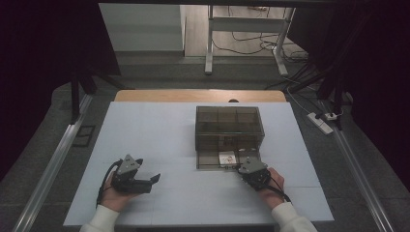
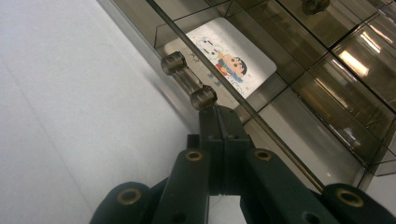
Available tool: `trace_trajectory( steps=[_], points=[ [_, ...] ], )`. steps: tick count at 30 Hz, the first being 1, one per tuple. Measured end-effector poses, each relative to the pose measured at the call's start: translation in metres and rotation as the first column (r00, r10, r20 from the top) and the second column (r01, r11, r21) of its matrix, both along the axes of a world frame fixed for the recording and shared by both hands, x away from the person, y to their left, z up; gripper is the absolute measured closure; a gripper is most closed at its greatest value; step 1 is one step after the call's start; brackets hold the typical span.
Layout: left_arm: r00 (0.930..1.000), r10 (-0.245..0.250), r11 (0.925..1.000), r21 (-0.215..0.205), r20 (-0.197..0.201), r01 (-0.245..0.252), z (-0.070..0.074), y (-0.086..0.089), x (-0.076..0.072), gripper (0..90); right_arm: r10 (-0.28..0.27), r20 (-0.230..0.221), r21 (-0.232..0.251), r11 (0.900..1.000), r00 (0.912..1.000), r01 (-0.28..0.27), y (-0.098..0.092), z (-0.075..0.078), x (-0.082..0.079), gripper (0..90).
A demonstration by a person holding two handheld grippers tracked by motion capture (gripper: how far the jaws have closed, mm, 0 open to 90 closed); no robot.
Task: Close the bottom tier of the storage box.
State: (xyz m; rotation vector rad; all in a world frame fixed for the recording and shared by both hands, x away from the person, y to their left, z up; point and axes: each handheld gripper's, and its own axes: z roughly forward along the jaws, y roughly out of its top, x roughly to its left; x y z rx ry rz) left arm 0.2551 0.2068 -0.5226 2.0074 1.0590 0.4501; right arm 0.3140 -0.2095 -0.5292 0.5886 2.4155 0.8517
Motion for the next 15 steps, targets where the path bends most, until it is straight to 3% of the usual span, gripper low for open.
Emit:
trace_trajectory(
  steps=[15],
  points=[
    [1.0,-0.002,1.0,-0.004,0.004,0.002,0.001,0.002,-0.001,12.0,-0.03,0.012,0.009,1.0,0.9995,0.03,0.005,-0.001,0.017,89.5]
  ],
)
